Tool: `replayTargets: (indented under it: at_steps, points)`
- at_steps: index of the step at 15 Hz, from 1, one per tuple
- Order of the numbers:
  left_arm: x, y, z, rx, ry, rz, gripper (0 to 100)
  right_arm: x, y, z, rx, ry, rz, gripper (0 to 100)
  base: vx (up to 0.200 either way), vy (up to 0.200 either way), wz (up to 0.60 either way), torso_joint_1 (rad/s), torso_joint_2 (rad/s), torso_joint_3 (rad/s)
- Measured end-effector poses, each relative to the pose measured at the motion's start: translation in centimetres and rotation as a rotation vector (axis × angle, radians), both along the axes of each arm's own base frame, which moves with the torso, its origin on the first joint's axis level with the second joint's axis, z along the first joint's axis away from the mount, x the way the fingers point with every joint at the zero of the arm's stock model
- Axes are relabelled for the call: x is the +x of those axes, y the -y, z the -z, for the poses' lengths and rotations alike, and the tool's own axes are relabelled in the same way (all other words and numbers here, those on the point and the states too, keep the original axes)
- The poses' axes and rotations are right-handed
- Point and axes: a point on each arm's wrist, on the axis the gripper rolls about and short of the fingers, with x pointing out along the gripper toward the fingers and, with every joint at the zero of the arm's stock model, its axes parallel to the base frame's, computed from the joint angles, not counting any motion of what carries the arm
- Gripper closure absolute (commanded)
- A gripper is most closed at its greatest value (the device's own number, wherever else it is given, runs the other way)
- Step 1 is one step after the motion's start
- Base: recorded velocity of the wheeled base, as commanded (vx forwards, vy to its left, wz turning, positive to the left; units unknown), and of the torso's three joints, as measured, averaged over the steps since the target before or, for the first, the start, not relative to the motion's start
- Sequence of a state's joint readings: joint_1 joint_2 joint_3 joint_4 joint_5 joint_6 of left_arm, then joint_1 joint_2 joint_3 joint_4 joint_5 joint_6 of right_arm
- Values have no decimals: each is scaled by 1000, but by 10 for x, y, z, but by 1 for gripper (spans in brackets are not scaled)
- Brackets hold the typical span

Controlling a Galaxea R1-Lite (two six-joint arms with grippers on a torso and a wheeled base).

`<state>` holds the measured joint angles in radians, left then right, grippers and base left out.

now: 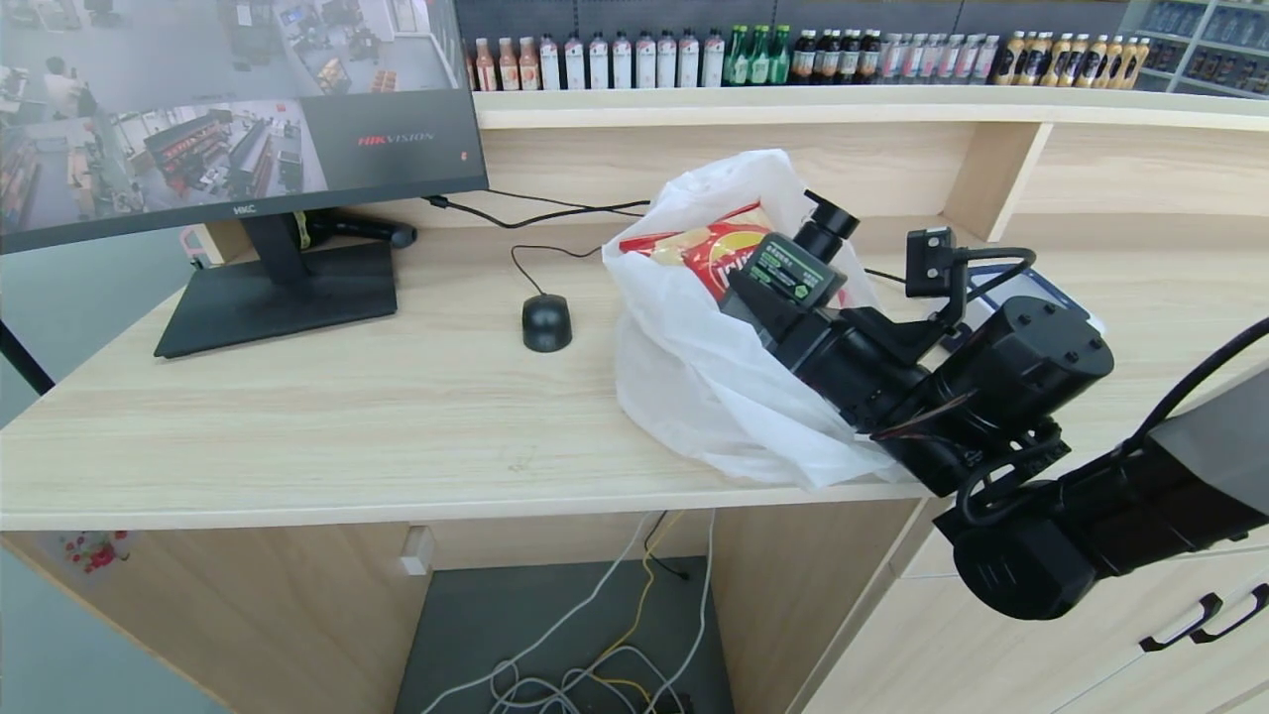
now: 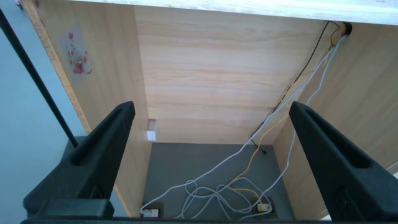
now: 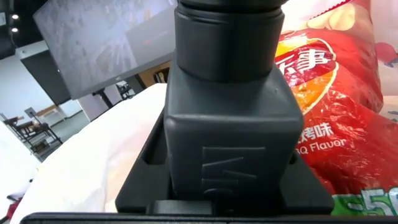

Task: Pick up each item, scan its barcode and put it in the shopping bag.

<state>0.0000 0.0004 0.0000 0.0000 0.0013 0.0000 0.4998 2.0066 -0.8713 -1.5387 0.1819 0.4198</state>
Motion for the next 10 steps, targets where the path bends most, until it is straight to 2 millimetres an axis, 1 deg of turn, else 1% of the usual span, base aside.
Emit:
replayTargets:
  at_steps: [10]
  points:
    - [0,0,0,0,0,0,0,1,0,3,-5,-5,-1,100,0,0,0,0,0,0]
